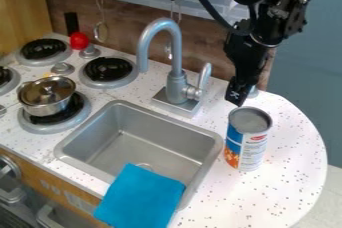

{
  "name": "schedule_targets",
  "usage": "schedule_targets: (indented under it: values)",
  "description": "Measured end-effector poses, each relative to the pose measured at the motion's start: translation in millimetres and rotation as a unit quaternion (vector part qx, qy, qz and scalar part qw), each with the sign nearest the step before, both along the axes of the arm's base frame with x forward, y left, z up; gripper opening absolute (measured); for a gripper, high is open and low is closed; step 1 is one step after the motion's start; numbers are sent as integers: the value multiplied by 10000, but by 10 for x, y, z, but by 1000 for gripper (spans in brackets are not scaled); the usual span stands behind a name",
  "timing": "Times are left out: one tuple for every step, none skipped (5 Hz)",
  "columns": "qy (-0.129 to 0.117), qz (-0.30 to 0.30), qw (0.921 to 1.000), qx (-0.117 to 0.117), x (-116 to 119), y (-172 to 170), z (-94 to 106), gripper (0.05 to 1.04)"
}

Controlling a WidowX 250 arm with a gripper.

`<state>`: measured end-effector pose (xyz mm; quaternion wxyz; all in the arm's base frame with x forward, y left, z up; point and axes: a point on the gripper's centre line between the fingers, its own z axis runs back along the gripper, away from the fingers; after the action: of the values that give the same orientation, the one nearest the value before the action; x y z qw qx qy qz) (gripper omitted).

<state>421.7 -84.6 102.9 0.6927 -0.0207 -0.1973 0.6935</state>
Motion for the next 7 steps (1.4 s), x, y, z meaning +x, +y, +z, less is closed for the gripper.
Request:
schedule_targets:
  values:
    - [248, -27, 9997, 79, -20, -2, -209, 1001]
    - [383, -377, 9984, 145, 179, -118, -404, 1001]
    - [355, -707, 9967, 178, 347, -185, -408, 1001]
    - [322, -1043, 9936, 303, 470, -249, -347, 1001]
    - [549, -1543, 9848, 576, 592, -324, -339, 1001]
    - [744, -1967, 9734, 906, 684, -379, -367, 1001]
    - [841, -2512, 9573, 1159, 734, -441, -375, 1001]
